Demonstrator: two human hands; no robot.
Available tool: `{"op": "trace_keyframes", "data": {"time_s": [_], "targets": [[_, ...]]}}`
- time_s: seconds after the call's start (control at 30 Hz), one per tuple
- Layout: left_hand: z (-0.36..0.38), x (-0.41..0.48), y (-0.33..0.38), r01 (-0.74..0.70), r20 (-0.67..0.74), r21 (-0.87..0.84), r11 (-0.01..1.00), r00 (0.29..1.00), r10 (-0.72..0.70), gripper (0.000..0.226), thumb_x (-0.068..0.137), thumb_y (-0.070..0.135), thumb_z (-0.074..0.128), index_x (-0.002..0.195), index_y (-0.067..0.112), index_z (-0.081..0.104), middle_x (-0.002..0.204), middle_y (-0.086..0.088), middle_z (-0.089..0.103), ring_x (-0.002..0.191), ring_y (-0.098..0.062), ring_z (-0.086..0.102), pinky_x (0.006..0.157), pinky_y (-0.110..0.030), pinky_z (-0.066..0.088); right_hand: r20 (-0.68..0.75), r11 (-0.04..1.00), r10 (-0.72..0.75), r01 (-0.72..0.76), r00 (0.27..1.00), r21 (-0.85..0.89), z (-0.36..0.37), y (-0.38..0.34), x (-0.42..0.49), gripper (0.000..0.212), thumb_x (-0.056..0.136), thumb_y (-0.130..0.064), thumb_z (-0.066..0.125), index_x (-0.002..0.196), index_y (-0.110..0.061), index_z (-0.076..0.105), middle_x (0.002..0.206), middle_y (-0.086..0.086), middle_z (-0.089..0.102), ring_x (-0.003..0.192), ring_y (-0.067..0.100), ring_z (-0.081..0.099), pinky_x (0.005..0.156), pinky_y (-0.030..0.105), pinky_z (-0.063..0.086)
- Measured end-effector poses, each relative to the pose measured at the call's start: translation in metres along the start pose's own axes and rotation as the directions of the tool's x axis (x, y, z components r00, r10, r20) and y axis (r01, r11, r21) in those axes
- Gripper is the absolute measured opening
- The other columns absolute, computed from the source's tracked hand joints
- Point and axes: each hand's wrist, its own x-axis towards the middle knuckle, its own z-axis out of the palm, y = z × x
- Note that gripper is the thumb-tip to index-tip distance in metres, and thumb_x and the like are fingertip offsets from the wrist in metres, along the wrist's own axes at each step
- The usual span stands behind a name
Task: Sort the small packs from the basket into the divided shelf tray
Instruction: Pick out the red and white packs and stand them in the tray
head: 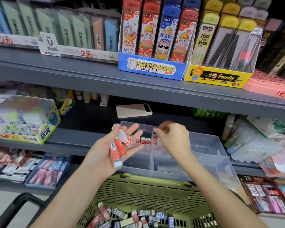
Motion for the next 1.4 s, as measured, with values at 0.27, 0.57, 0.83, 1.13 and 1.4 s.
{"op": "trace_keyframes", "data": {"time_s": [0.27, 0.57, 0.83, 1.13, 1.4], "targets": [[-0.002, -0.002, -0.005, -0.104, -0.015, 0.075, 0.992, 0.994, 0.105, 0.038, 0.093, 0.037, 0.041, 0.122, 0.014, 0.052, 0.122, 0.002, 0.067, 0.122, -0.019, 0.054, 0.086, -0.042, 0.050, 0.531, 0.764, -0.057, -0.305, 0.846, 0.569, -0.001, -0.063, -0.052, 0.022, 0.077, -0.028, 0.076, 0.072, -0.009, 0.069, 0.056, 0.001, 0.063, 0.043, 0.003, 0.053, 0.040, 0.018, 0.041], [-0.013, 0.000, 0.006, -0.238, -0.063, 0.119, 0.964, 0.967, 0.246, 0.031, 0.094, 0.041, 0.041, 0.102, 0.020, 0.062, 0.119, 0.007, 0.068, 0.106, -0.010, 0.063, 0.071, -0.034, 0.057, 0.620, 0.654, -0.071, -0.433, 0.781, 0.620, 0.006, -0.067, -0.046, 0.015, 0.086, -0.009, 0.061, 0.076, -0.004, 0.070, 0.059, 0.002, 0.062, 0.048, 0.007, 0.051, 0.044, 0.016, 0.041], [-0.043, 0.005, 0.045, -0.402, -0.269, 0.082, 0.912, 0.872, 0.409, 0.027, 0.095, 0.033, 0.052, 0.084, 0.011, 0.061, 0.068, -0.001, 0.068, 0.063, -0.011, 0.068, 0.061, -0.026, 0.057, 0.508, 0.730, 0.133, -0.431, 0.851, 0.531, 0.007, -0.044, 0.007, 0.011, 0.086, 0.002, 0.059, 0.090, 0.007, 0.068, 0.061, 0.005, 0.060, 0.049, 0.008, 0.049, 0.044, 0.014, 0.043], [-0.055, 0.009, 0.034, -0.286, -0.260, 0.291, 0.913, 0.895, 0.363, 0.026, 0.093, 0.036, 0.055, 0.082, 0.017, 0.069, 0.073, 0.002, 0.055, 0.051, -0.004, 0.055, 0.047, -0.019, 0.046, 0.629, 0.867, 0.298, -0.480, 0.718, 0.137, 0.059, -0.064, 0.039, 0.015, 0.078, -0.006, 0.072, 0.091, 0.001, 0.066, 0.063, 0.008, 0.058, 0.043, 0.010, 0.048, 0.041, 0.016, 0.035], [-0.049, 0.003, 0.031, -0.285, -0.180, 0.366, 0.886, 0.912, 0.368, 0.028, 0.071, 0.037, 0.065, 0.090, 0.017, 0.070, 0.059, 0.008, 0.061, 0.047, -0.003, 0.057, 0.058, -0.022, 0.056, 0.634, 0.971, 0.239, -0.196, 0.736, -0.139, 0.064, -0.063, 0.044, 0.027, 0.075, -0.018, 0.072, 0.097, -0.002, 0.071, 0.094, 0.008, 0.070, 0.080, 0.018, 0.065, 0.072, 0.028, 0.054]]}}
